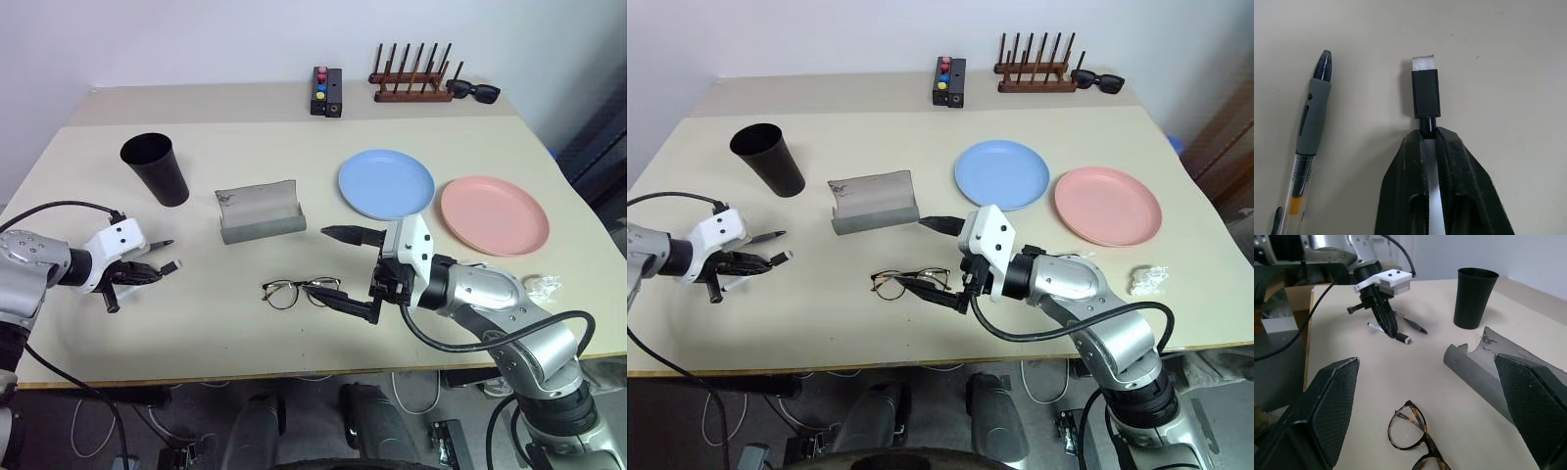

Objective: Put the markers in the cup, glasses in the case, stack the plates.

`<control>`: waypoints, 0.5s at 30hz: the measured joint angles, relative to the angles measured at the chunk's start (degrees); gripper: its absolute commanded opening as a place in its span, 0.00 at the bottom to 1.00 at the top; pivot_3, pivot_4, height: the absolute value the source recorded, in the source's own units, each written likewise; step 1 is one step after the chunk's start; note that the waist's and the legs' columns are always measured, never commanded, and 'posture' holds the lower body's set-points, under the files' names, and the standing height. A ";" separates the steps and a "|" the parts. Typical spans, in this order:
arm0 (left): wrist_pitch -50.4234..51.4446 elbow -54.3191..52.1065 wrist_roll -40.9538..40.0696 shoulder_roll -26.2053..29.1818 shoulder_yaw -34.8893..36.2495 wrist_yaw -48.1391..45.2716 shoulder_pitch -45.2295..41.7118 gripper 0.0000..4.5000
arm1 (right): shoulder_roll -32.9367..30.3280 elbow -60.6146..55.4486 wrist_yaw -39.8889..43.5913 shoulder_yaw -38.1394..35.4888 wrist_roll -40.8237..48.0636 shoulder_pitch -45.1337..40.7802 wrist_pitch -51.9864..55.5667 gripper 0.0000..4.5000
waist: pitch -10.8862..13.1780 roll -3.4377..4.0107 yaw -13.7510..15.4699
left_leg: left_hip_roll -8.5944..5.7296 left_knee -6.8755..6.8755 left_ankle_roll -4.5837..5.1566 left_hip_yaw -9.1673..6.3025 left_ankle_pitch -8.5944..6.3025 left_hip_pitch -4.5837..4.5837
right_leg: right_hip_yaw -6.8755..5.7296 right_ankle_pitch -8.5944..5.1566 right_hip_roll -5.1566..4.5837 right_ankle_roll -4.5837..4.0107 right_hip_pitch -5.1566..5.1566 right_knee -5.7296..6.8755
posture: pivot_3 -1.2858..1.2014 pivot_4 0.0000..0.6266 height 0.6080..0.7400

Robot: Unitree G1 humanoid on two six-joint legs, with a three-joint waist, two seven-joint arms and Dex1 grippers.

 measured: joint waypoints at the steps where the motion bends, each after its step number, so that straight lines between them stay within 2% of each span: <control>1: 0.16 -0.72 0.00 0.03 0.35 0.40 0.63 0.01 | 0.05 0.01 0.09 0.04 0.00 -0.02 -0.02 1.00 | 0.00 0.00 -0.05 | 0.00 0.00 0.00 0.01 0.00 0.00 | 0.00 0.00 -0.01 0.00 0.00 -0.01 | 0.52 0.24 0.96; 6: 0.30 -3.28 -1.02 0.12 1.92 -0.04 2.45 0.01 | 0.43 1.81 0.58 0.89 -1.13 -1.12 -0.55 1.00 | 0.02 -0.04 -0.20 | 0.00 0.00 0.00 0.01 0.00 -0.03 | 0.00 0.00 -0.01 0.00 -0.02 -0.02 | 0.52 0.24 0.96; 10: 4.14 -8.03 -7.50 0.01 4.69 -2.78 2.11 0.01 | 0.66 4.75 1.22 1.72 -2.72 -1.72 -1.69 1.00 | 0.10 -0.17 -0.06 | 0.00 0.02 0.00 -0.06 0.00 -0.15 | -0.05 0.00 -0.01 0.01 -0.10 -0.04 | 0.52 0.24 0.96; 15: 10.27 -11.54 -17.65 -3.94 13.55 0.65 -9.19 0.01 | 3.44 6.82 1.83 2.63 -3.25 -4.07 -3.13 1.00 | 0.12 -0.21 0.01 | -0.03 0.09 0.00 -0.10 0.00 -0.15 | -0.09 0.13 0.00 0.23 -0.08 0.00 | 0.52 0.24 0.96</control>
